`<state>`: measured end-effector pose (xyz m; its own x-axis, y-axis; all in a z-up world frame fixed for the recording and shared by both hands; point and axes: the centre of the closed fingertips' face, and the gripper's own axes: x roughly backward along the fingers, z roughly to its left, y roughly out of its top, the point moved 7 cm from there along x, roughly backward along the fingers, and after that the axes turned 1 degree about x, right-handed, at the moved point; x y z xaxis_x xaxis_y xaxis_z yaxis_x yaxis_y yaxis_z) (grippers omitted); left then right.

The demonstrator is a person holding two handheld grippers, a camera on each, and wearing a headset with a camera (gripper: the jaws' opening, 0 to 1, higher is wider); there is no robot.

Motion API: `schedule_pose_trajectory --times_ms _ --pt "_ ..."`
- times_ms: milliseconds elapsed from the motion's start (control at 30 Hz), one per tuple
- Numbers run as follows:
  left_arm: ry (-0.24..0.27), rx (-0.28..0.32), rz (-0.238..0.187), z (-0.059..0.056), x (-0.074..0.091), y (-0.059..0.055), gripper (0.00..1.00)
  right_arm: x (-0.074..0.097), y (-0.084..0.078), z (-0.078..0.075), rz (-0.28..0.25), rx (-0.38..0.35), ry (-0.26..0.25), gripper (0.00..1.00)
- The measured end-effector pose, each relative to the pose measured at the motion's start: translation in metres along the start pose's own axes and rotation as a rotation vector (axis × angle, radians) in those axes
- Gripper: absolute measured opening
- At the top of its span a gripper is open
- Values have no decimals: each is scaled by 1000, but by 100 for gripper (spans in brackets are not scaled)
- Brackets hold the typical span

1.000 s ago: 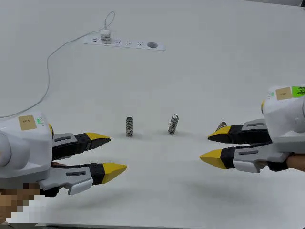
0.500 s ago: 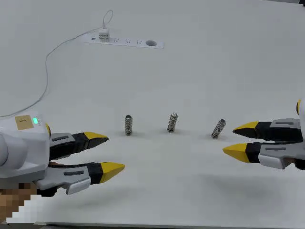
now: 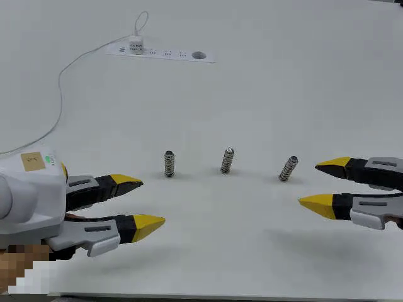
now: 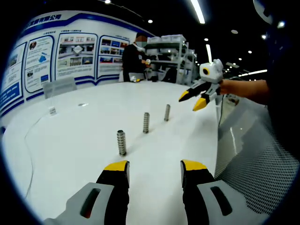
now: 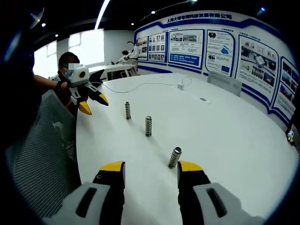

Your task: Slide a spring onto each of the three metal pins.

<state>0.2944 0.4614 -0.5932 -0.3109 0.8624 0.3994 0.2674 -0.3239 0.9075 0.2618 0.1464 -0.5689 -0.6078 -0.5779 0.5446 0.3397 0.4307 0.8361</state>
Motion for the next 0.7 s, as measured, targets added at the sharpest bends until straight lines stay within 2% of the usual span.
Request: schedule_pose_trajectory --times_ms 100,333,700 --pt "2 1 0 1 0 0 45 -1 -2 -1 -24 -2 -2 50" --pt "4 4 -1 2 0 0 46 -2 -9 -3 -26 -7 -6 56" --pt "9 11 -4 1 0 0 47 -2 -14 -5 -39 3 -19 59"
